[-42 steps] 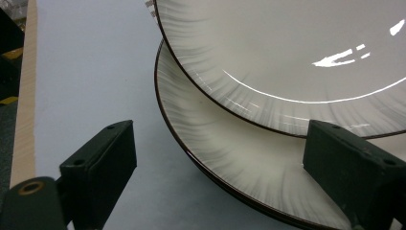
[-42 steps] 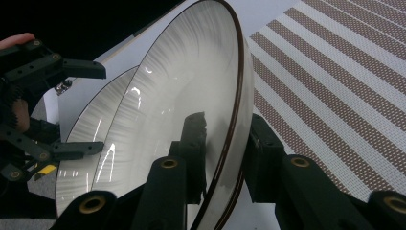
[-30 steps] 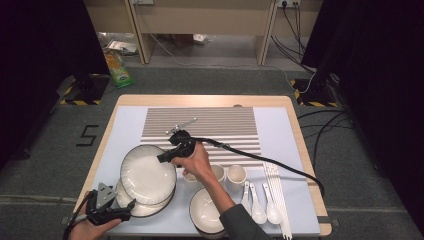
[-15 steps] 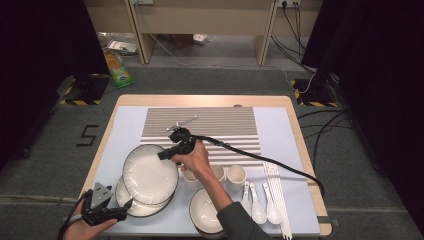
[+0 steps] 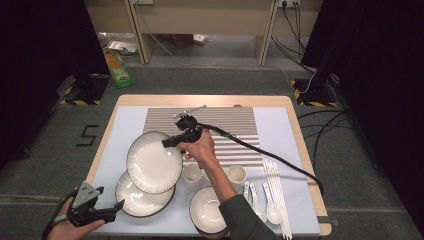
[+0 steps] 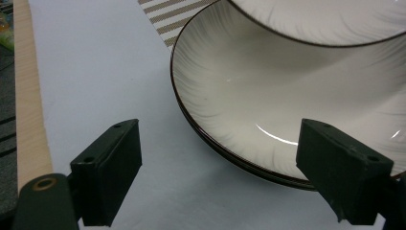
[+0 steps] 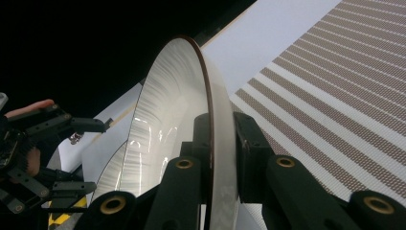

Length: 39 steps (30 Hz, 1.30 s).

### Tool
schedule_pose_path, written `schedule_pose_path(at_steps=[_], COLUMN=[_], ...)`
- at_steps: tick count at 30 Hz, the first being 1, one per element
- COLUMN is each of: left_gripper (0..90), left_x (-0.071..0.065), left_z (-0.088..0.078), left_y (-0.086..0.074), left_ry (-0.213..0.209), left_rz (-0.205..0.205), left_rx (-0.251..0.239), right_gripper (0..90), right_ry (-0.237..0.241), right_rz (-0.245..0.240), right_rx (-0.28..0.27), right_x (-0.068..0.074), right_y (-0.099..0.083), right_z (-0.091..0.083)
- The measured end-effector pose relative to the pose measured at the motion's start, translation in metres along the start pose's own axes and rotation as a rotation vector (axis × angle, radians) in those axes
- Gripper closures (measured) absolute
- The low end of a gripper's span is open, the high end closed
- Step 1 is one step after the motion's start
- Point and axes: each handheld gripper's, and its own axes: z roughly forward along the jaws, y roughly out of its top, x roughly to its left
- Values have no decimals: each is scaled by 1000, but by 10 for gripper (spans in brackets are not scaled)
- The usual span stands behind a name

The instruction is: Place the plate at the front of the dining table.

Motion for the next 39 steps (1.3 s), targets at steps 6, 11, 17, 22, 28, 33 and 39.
schedule_pose_path(at_steps=[6, 11, 17, 22, 28, 33, 39], left_gripper=[150, 150, 152, 152, 152, 152, 153], left_x=[6, 11, 15, 13, 12, 12, 10], left_z=[-3, -8, -5, 0, -2, 0, 2], left_y=[-3, -7, -16, -21, -24, -28, -31], left_ry=[-17, -38, -51, -74, -103, -116, -116], left_rz=[-3, 10, 23, 29, 53, 67, 101], left_rx=[27, 50, 79, 85, 89, 104, 121], right_gripper=[807, 807, 807, 808, 806, 806, 805], right_ry=[-8, -17, -56, -86, -113, -127, -157], right_rz=[25, 69, 126, 173, 220, 257, 290], right_rx=[-34, -79, -124, -163, -188, -206, -214], right_x=[-8, -21, -42, -58, -76, -89, -103], right_y=[8, 11, 9, 4, -4, -8, -11], right_z=[-10, -22, -41, -57, -68, -70, -69])
